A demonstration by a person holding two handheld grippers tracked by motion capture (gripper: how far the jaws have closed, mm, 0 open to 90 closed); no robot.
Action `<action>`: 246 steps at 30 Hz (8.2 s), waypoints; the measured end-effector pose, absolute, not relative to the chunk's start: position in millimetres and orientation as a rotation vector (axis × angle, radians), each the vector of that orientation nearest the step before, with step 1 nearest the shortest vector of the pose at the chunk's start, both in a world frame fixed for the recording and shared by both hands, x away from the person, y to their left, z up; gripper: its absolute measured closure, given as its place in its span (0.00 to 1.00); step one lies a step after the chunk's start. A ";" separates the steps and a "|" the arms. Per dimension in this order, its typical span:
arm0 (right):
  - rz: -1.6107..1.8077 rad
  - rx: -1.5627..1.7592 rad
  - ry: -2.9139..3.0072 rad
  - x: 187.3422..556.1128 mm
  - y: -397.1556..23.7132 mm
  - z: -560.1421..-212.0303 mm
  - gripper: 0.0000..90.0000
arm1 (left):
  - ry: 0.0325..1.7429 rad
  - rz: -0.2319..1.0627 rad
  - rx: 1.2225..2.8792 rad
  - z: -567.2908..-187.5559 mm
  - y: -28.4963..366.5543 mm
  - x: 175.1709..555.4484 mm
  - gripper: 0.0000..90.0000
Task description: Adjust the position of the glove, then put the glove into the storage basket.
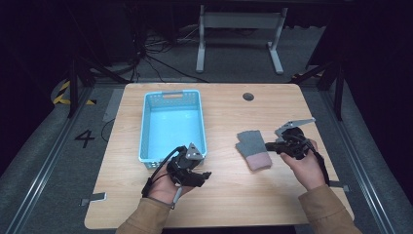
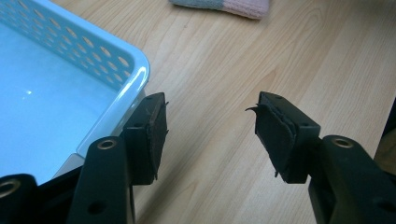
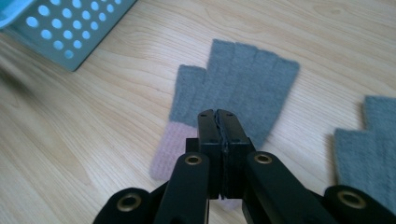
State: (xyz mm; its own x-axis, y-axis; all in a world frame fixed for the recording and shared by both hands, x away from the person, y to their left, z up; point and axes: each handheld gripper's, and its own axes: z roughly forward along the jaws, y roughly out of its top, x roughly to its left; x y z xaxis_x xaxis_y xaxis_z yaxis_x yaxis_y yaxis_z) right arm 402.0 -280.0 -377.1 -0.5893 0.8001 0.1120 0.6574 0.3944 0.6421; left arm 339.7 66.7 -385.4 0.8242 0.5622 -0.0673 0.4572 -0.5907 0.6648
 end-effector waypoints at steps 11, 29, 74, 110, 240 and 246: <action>0.969 1.264 2.486 410.1 -257.4 -378.9 1.00 | 0.743 0.186 2.307 -385.2 67.8 340.5 0.49; 0.838 1.236 2.558 436.5 -218.0 -414.1 1.00 | 0.751 0.191 2.319 -389.9 67.6 341.4 0.48; 0.725 1.147 2.742 422.5 -204.3 -433.5 1.00 | 0.725 0.154 2.351 -396.2 57.3 348.0 0.47; 0.586 1.097 2.940 392.5 -211.3 -428.8 1.00 | 0.695 0.143 2.359 -394.2 48.0 353.4 0.46; 0.768 1.529 2.308 445.3 -361.7 -404.9 0.85 | 0.760 0.164 2.358 -399.3 62.5 346.2 0.46; 0.793 1.471 2.335 439.1 -351.8 -393.3 0.85 | 0.760 0.153 2.355 -398.9 61.8 346.7 0.48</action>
